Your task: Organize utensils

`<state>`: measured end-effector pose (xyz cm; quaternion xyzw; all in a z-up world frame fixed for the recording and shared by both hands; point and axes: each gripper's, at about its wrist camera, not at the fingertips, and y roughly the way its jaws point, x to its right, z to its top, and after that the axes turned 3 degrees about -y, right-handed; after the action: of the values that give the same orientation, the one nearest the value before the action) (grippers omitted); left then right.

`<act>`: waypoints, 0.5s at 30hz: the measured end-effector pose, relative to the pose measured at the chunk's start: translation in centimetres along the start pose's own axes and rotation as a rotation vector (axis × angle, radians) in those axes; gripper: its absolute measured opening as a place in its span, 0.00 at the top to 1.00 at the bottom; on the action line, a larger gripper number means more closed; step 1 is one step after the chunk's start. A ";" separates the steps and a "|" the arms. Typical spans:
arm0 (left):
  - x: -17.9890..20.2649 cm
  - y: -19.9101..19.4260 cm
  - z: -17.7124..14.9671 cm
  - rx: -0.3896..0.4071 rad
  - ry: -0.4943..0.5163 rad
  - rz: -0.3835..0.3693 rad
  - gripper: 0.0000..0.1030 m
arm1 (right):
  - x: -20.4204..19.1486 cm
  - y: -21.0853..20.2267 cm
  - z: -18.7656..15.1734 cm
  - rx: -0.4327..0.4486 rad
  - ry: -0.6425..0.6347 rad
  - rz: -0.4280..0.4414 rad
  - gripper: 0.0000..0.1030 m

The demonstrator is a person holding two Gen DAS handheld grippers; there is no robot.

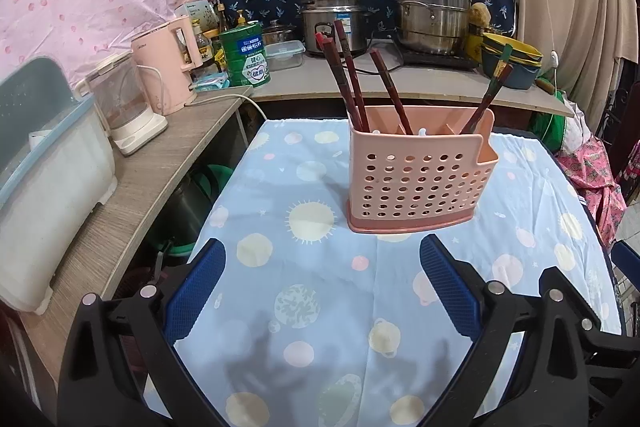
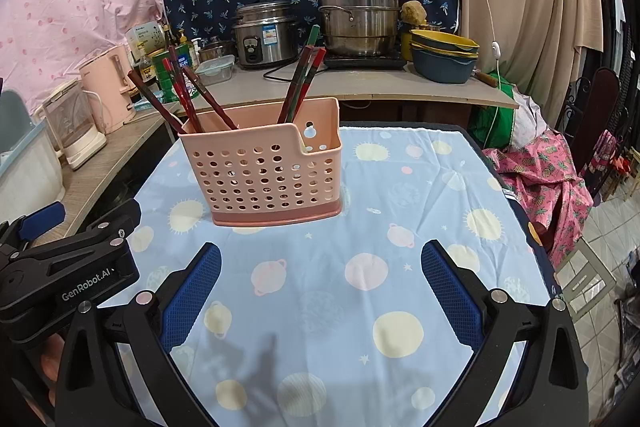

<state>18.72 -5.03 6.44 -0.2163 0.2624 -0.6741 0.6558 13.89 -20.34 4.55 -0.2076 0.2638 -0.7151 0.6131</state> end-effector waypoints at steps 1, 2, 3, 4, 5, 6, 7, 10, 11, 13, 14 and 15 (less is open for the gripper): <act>0.0 0.0 0.0 -0.001 -0.001 0.000 0.10 | 0.0 0.0 0.0 -0.001 0.001 0.000 0.06; 0.0 0.0 0.0 -0.001 -0.001 0.000 0.10 | 0.0 0.1 0.0 -0.001 0.003 0.000 0.06; 0.0 0.0 0.0 0.001 0.000 0.002 0.10 | -0.1 0.2 0.0 -0.001 0.003 0.000 0.06; 0.0 0.0 0.0 0.001 0.000 0.001 0.10 | -0.1 0.2 0.0 -0.002 0.002 -0.001 0.06; -0.1 0.0 0.0 0.000 0.000 0.000 0.10 | -0.1 0.2 0.0 -0.002 0.003 -0.002 0.06; 0.0 0.0 0.0 0.001 0.000 0.002 0.10 | -0.2 0.3 0.0 -0.002 0.003 -0.002 0.06; 0.0 0.0 0.0 0.003 0.002 0.002 0.10 | -0.2 0.3 0.0 -0.002 0.003 -0.003 0.06; -0.1 -0.2 -0.1 0.003 0.004 -0.003 0.10 | -0.2 0.3 -0.1 0.000 0.001 -0.008 0.06; -0.1 -0.2 -0.1 0.004 0.005 -0.004 0.10 | -0.2 0.3 -0.1 0.002 0.000 -0.010 0.06; 0.0 -0.2 0.0 0.007 0.008 -0.003 0.10 | -0.1 0.3 -0.2 0.004 -0.001 -0.013 0.06; 0.0 -0.3 -0.1 0.008 0.008 -0.003 0.10 | -0.1 0.3 -0.2 0.004 -0.001 -0.014 0.06; 0.0 -0.3 -0.1 0.009 0.007 -0.004 0.10 | -0.1 0.2 -0.2 0.006 -0.001 -0.015 0.06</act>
<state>18.46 -5.01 6.59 -0.2112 0.2611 -0.6773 0.6546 13.96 -20.25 4.24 -0.2080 0.2601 -0.7203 0.6085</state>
